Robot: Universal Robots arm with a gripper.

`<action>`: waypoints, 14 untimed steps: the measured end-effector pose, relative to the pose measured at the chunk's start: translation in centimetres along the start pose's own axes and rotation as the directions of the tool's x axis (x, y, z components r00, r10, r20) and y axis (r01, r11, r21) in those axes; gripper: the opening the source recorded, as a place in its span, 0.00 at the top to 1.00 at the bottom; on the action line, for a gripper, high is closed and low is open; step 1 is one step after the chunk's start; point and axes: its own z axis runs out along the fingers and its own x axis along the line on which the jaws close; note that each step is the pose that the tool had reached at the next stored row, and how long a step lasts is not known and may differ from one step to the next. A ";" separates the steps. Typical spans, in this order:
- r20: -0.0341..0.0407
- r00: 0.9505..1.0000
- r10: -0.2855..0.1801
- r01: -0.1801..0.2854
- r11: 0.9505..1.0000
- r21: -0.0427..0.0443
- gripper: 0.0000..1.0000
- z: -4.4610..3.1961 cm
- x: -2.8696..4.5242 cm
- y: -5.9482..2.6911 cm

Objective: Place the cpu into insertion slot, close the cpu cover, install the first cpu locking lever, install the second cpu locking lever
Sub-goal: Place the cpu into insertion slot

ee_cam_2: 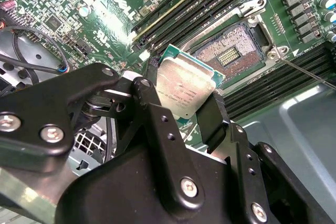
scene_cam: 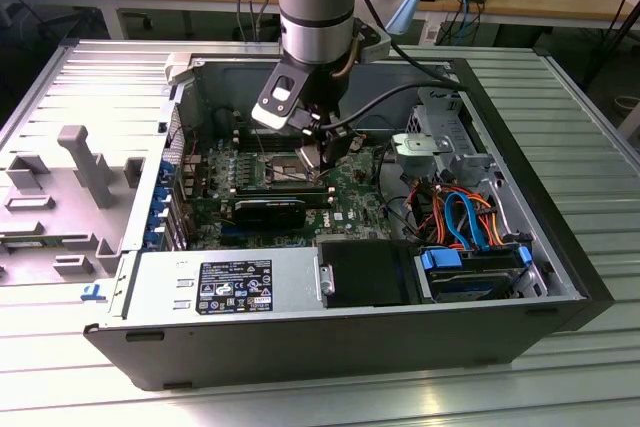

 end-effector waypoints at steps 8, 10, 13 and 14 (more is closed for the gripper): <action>0.000 1.000 0.005 -0.005 1.000 0.000 0.46 0.13 0.00 -0.01; 0.001 1.000 0.006 -0.006 1.000 0.000 0.46 0.16 0.00 -0.01; 0.001 1.000 0.008 -0.008 1.000 0.000 0.46 0.22 -0.01 -0.02; 0.001 1.000 0.009 -0.009 1.000 0.000 0.46 0.24 -0.01 -0.02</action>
